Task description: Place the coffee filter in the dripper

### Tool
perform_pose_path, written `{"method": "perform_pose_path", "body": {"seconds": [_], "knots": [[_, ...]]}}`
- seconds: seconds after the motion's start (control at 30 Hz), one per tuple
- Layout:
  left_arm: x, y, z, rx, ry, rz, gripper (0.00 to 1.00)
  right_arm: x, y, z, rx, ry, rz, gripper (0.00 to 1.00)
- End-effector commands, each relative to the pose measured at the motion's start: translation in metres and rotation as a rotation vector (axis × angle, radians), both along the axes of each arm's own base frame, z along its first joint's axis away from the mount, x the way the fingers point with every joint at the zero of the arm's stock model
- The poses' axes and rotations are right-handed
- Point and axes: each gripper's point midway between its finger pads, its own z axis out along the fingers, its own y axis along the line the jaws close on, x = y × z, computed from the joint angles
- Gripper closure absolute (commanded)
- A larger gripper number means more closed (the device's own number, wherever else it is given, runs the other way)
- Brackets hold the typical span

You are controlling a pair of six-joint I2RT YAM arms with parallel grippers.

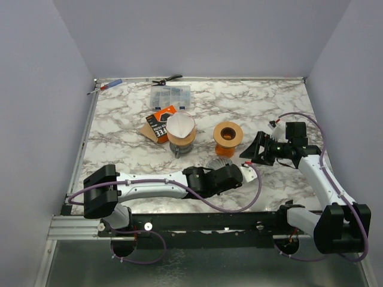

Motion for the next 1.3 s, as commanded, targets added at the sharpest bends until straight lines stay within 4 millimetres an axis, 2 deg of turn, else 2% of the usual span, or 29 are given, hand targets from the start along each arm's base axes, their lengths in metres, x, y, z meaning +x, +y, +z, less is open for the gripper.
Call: {"method": "perform_pose_path", "body": {"seconds": [0.0, 0.27, 0.5, 0.57, 0.7, 0.97, 1.03, 1.27], "knots": [[-0.001, 0.01, 0.015, 0.09, -0.086, -0.045, 1.0, -0.014, 0.007, 0.0, 0.032, 0.022, 0.053, 0.16], [-0.023, 0.001, 0.007, 0.135, -0.044, -0.136, 1.0, -0.025, 0.025, -0.001, 0.049, 0.048, 0.123, 0.27], [-0.03, -0.006, 0.003, 0.148, -0.022, -0.169, 1.0, -0.038, 0.049, -0.004, 0.043, 0.067, 0.194, 0.29], [-0.031, -0.007, 0.003, 0.151, -0.02, -0.176, 1.0, -0.039, 0.052, -0.008, 0.015, 0.073, 0.196, 0.31], [-0.032, -0.009, 0.004, 0.147, -0.016, -0.18, 1.0, -0.04, 0.056, -0.022, -0.03, 0.104, 0.2, 0.44], [-0.034, -0.011, 0.005, 0.136, -0.008, -0.187, 1.0, -0.04, 0.062, -0.035, -0.055, 0.128, 0.22, 0.51], [-0.034, -0.011, 0.006, 0.133, -0.008, -0.185, 1.0, -0.04, 0.065, -0.038, -0.054, 0.136, 0.23, 0.55], [-0.031, -0.008, 0.001, 0.155, -0.019, -0.173, 1.0, -0.039, 0.068, -0.038, -0.064, 0.128, 0.233, 0.85]]}}
